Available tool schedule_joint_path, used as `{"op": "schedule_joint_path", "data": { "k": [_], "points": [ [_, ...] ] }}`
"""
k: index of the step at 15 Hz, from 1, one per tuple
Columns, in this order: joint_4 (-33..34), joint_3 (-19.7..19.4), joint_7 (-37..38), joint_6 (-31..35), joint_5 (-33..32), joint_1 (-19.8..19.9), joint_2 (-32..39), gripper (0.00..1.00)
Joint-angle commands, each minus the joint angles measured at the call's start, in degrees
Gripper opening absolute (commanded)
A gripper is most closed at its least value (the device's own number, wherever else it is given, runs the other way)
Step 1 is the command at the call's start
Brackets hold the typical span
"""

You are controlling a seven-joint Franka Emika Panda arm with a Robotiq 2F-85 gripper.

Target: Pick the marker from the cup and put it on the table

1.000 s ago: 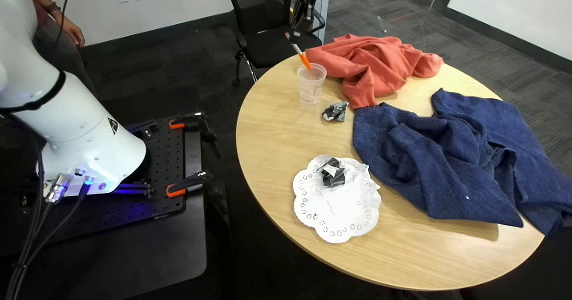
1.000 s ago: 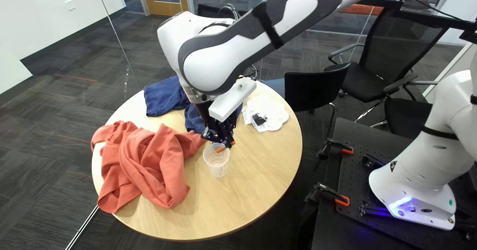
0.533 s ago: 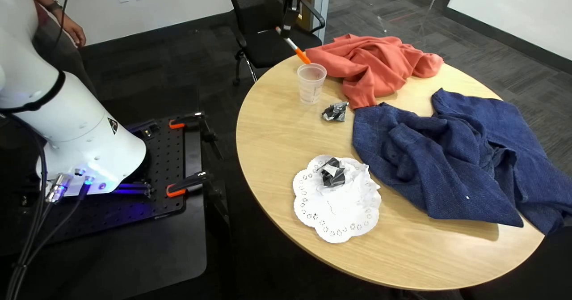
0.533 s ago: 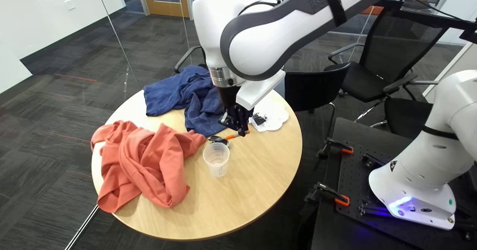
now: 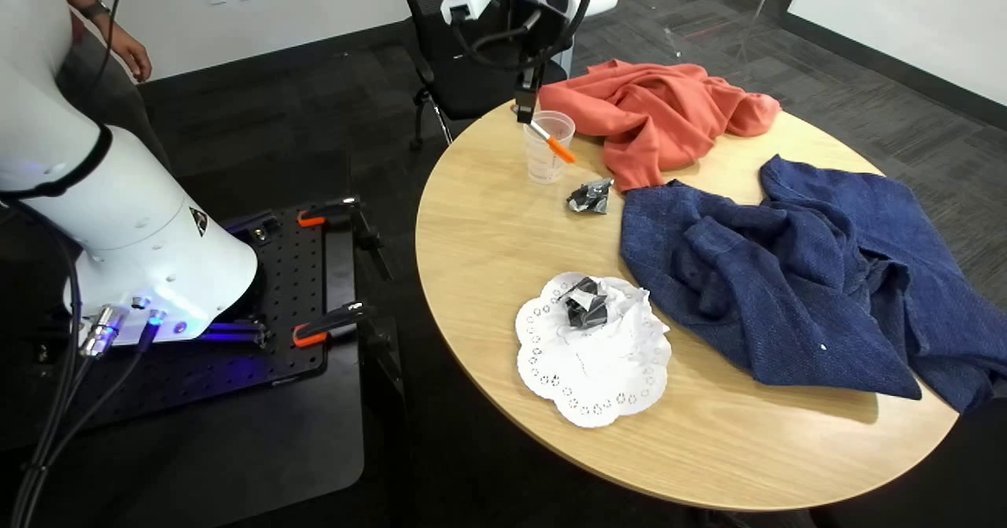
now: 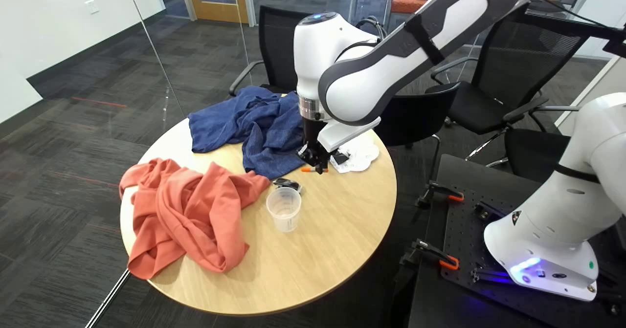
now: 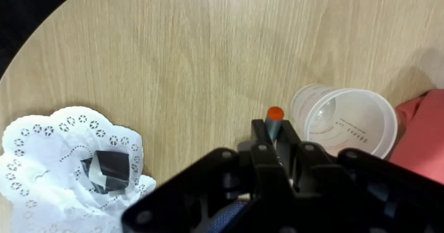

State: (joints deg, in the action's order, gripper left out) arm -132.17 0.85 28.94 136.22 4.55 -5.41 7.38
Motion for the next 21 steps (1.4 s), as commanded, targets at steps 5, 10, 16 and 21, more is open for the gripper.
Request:
{"op": "schedule_joint_path", "data": {
  "k": [5, 10, 16, 21],
  "points": [
    [0.3, -2.4, 5.5, 9.7, -1.3, -0.2, 8.4, 0.03],
    [0.8, -4.7, 4.7, 14.8, -3.1, -1.3, 13.7, 0.03],
    [0.1, -6.5, 4.7, 17.7, -3.2, -3.6, 15.2, 0.39],
    [-2.1, -7.7, 5.4, 19.1, -4.0, -5.8, 11.7, 0.76]
  ]
}}
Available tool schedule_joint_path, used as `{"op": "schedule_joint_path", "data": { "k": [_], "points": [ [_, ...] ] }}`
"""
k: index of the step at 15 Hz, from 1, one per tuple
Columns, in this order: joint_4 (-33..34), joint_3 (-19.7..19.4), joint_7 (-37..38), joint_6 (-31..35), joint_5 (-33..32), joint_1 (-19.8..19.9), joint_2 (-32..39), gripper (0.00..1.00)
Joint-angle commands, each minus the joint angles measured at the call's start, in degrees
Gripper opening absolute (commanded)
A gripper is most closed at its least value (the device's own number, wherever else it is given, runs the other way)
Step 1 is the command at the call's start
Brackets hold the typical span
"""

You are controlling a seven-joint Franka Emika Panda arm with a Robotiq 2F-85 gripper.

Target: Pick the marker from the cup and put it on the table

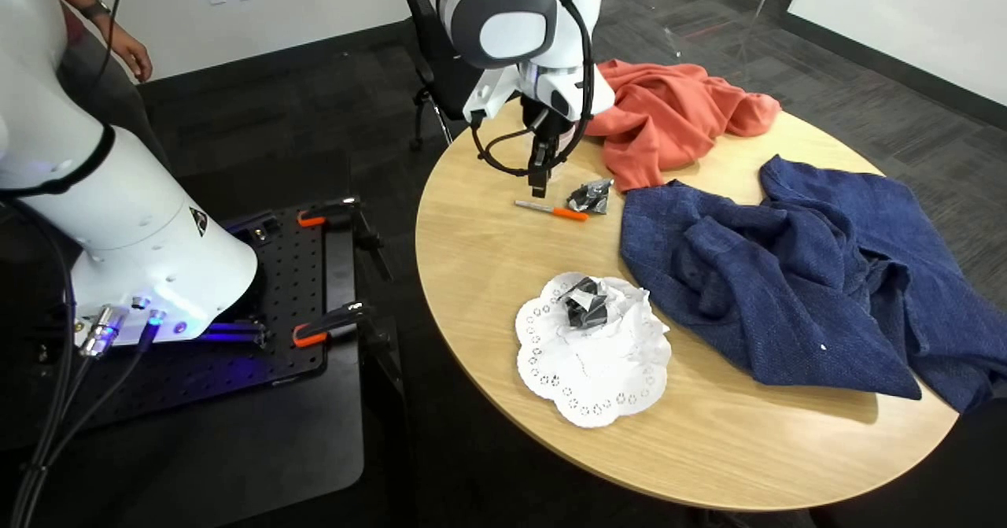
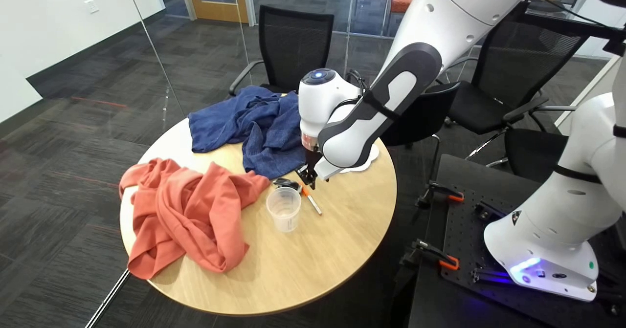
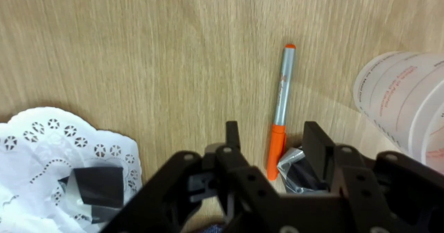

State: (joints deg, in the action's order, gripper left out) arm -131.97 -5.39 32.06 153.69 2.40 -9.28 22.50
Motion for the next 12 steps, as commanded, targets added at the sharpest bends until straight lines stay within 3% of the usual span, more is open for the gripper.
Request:
{"op": "schedule_joint_path", "data": {
  "k": [1, 3, 4, 9, 12],
  "points": [
    [-2.7, -1.7, 2.2, 1.8, -2.1, -2.2, -4.2, 0.82],
    [-3.3, -2.0, 2.3, 2.5, -2.5, -2.5, -5.5, 0.98],
    [-3.6, -2.0, 2.3, 2.8, -2.8, -2.4, -6.1, 1.00],
    [-4.8, -2.0, 2.4, 3.5, -3.8, -1.9, -8.4, 1.00],
    [-2.1, -0.8, 0.2, 1.6, -2.5, -0.8, -5.9, 1.00]
  ]
}}
